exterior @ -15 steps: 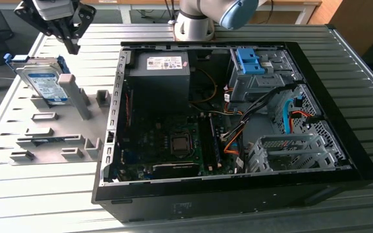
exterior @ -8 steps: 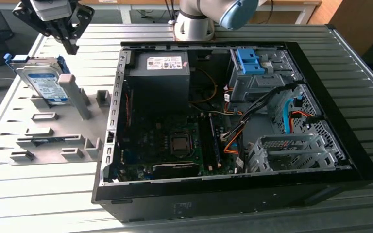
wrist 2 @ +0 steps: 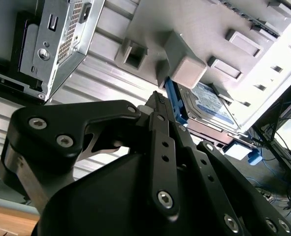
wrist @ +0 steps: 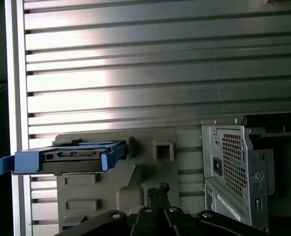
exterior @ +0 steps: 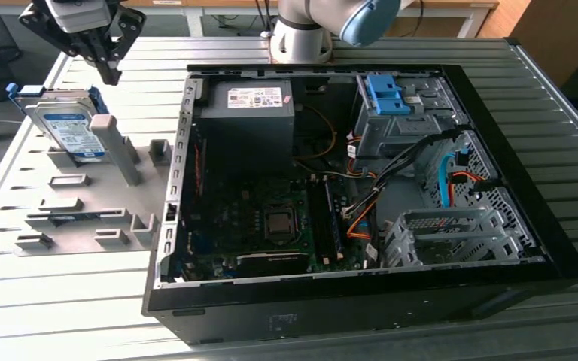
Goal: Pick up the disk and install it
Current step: 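Reach for the disk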
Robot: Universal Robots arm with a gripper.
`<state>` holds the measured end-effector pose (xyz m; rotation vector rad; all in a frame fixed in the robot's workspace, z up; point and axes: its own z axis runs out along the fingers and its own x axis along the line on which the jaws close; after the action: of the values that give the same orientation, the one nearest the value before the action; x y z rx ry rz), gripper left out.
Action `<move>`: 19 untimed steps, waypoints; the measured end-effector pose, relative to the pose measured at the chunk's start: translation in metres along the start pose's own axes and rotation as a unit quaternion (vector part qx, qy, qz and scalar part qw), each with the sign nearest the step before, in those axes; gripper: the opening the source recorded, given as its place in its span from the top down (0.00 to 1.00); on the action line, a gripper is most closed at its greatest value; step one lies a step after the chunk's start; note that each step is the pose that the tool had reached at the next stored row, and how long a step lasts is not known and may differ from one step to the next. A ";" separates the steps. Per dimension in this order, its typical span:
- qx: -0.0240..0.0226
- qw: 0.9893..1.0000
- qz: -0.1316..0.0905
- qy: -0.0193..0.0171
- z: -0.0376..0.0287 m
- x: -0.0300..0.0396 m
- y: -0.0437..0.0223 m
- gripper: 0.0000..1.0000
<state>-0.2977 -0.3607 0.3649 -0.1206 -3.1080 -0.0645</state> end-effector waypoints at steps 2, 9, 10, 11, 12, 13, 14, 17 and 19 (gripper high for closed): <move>0.000 1.000 0.000 0.000 0.0000 0.0016 0.0000 0.89; 0.000 1.000 0.000 0.000 0.0004 0.0111 0.0005 0.89; 0.000 1.000 0.000 0.000 0.0006 0.0123 0.0004 0.89; 0.000 1.000 0.000 0.000 0.0007 0.0136 0.0005 0.89; 0.000 1.000 0.000 0.000 0.0008 0.0149 0.0005 0.89; 0.000 1.000 0.000 0.000 0.0009 0.0165 0.0004 0.89; 0.000 1.000 0.000 0.000 0.0010 0.0184 0.0003 0.89; 0.000 1.000 0.000 0.000 0.0012 0.0233 0.0004 0.89; 0.000 1.000 0.000 0.000 0.0015 0.0259 0.0005 0.89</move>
<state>-0.3235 -0.3582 0.3643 -0.1203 -3.1079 -0.0644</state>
